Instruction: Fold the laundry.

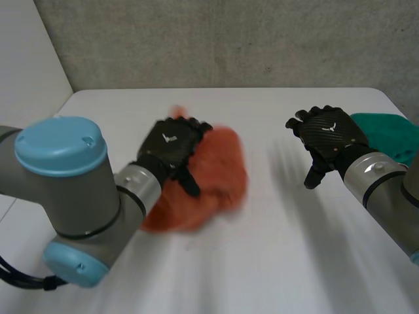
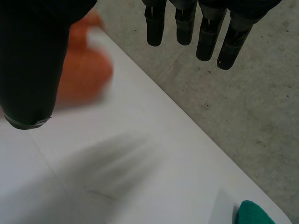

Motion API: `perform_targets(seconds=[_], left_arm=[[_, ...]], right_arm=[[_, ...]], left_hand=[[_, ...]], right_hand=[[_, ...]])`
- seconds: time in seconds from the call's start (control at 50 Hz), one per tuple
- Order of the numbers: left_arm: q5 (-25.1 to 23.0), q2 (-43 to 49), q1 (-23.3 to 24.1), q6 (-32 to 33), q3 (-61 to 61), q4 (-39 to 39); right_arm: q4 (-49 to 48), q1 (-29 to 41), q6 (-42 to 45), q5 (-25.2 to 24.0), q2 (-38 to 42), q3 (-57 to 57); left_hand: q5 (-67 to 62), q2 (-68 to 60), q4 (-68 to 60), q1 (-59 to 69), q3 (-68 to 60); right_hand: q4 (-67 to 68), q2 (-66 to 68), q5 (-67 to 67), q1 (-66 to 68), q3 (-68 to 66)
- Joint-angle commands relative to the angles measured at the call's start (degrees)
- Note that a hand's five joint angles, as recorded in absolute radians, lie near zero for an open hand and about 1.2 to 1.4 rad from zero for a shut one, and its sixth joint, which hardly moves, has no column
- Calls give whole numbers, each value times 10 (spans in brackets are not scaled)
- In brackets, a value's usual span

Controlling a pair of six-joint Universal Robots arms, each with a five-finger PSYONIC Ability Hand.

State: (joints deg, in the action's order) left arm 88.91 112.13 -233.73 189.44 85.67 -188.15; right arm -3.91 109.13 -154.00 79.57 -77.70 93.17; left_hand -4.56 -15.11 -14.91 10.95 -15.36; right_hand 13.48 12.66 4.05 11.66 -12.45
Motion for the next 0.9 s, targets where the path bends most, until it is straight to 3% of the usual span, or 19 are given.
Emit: perform_targets(seconds=[0.02, 0.1, 0.24, 0.36, 0.46, 0.62, 0.9], left_arm=[[-3, 1, -32, 7, -9, 19], [-2, -4, -93, 6, -6, 27], [7, -29, -131, 6, 34, 81], [6, -55, -135, 8, 102, 88], [1, -72, -141, 58, 164, 61], [-3, -66, -140, 160, 213, -4], [-34, 10, -138, 171, 183, -55]], right_arm=[[4, 7, -1, 1, 2, -6], [7, 9, 1, 0, 4, -10], [19, 25, 14, -32, 16, -19], [90, 32, 50, -59, 66, -50], [149, 59, 50, -60, 95, -63], [115, 61, 12, -57, 105, -38], [90, 61, 8, -57, 104, 10]], left_hand=[[46, 51, 49, -9, 54], [45, 51, 49, -9, 53], [15, 20, 18, 21, 23], [-19, -13, -15, 55, -11], [-59, -54, -56, 95, -51], [-103, -97, -99, 139, -95], [-178, -173, -175, 215, -171]], right_hand=[[-35, -27, -40, -17, 24], [-35, -27, -40, -17, 24], [-35, -27, -40, -17, 24], [-35, -27, -40, -17, 24], [-35, -27, -40, -17, 24], [-35, -27, -40, -17, 24], [-35, -27, -40, -17, 24]])
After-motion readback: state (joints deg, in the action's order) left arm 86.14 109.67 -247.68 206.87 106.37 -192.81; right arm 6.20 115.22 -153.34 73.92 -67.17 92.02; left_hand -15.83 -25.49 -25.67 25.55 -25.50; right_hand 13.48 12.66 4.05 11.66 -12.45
